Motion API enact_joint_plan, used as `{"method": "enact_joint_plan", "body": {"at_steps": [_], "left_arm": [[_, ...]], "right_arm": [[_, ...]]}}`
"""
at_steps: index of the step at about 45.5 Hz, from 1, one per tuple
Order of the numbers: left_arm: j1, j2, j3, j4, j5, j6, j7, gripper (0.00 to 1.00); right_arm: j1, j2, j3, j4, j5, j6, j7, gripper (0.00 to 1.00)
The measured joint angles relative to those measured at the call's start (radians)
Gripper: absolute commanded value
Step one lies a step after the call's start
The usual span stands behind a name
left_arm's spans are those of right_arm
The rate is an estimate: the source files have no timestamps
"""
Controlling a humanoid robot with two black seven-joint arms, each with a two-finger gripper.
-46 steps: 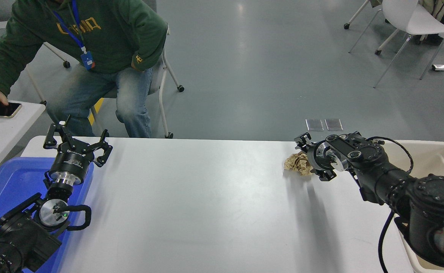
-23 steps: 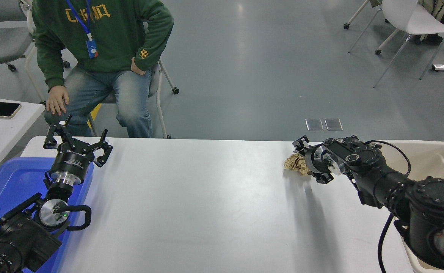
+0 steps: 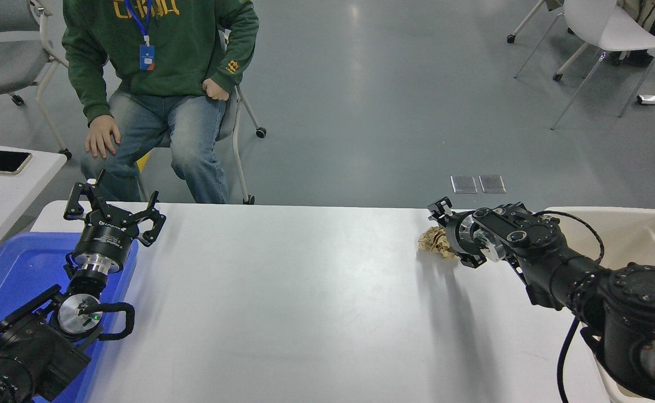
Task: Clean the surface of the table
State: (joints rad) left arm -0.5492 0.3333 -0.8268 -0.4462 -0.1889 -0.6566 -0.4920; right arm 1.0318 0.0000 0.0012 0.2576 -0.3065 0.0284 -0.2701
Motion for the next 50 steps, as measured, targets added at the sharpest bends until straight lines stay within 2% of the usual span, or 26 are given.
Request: {"method": "enact_joint_plan", "body": {"at_steps": [28, 38, 50], "left_arm": [[0.000, 0.000, 0.000, 0.000, 0.000, 0.000, 0.000, 1.00], [0.000, 0.000, 0.000, 0.000, 0.000, 0.000, 0.000, 1.00], [0.000, 0.000, 0.000, 0.000, 0.000, 0.000, 0.000, 1.00]], "right_arm": [[-0.020, 0.000, -0.059, 0.009, -0.025, -0.002, 0.007, 0.79], [-0.020, 0.000, -0.064, 0.011, -0.029, 0.000, 0.008, 0.60], [-0.021, 0.000, -0.068, 0.036, -0.062, 0.002, 0.008, 0.26]]}}
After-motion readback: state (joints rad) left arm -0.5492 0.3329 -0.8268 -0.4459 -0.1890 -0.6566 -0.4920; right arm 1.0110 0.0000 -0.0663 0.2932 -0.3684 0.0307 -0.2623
